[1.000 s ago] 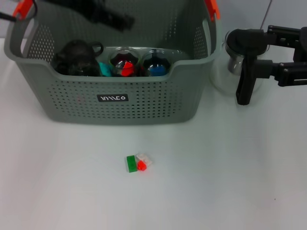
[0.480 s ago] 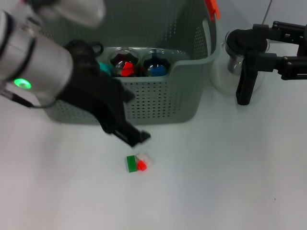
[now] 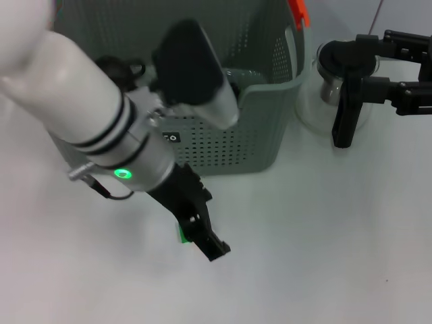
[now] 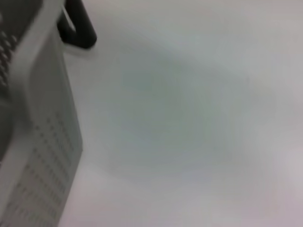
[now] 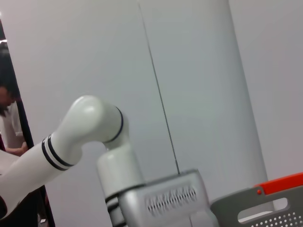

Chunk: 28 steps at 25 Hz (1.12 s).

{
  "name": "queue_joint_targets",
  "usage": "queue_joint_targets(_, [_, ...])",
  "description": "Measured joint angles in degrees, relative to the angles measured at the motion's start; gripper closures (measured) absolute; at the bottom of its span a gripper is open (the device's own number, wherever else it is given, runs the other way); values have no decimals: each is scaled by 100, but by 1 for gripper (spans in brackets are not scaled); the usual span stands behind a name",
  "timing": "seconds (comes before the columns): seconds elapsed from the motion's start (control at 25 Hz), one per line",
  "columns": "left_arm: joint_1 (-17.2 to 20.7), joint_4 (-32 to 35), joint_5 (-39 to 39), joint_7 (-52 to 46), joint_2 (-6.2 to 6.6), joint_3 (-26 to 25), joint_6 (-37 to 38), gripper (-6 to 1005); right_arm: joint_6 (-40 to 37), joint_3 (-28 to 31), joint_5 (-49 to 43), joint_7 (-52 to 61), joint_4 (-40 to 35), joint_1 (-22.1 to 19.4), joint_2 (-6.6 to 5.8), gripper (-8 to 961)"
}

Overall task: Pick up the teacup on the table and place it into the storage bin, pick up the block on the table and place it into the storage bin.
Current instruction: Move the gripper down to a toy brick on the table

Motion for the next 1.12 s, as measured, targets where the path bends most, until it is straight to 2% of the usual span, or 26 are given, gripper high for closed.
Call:
queue_joint_targets(0.24, [-330, -791, 145, -332, 10, 579, -550, 59, 21, 0, 0, -86, 9, -49, 15, 26])
queue_joint_targets(0.56, [-667, -1484, 242, -831, 5, 860, -1159, 68, 30, 9, 0, -130, 13, -87, 41, 25])
queue_joint_targets(0.76, [-822, -1700, 397, -1295, 6, 964, -1349, 74, 24, 18, 0, -180, 13, -101, 52, 25])
queue_joint_targets(1.12, [-979, -1745, 862, -2129, 12, 1035, -1260, 84, -18, -80, 0, -379, -13, -103, 52, 25])
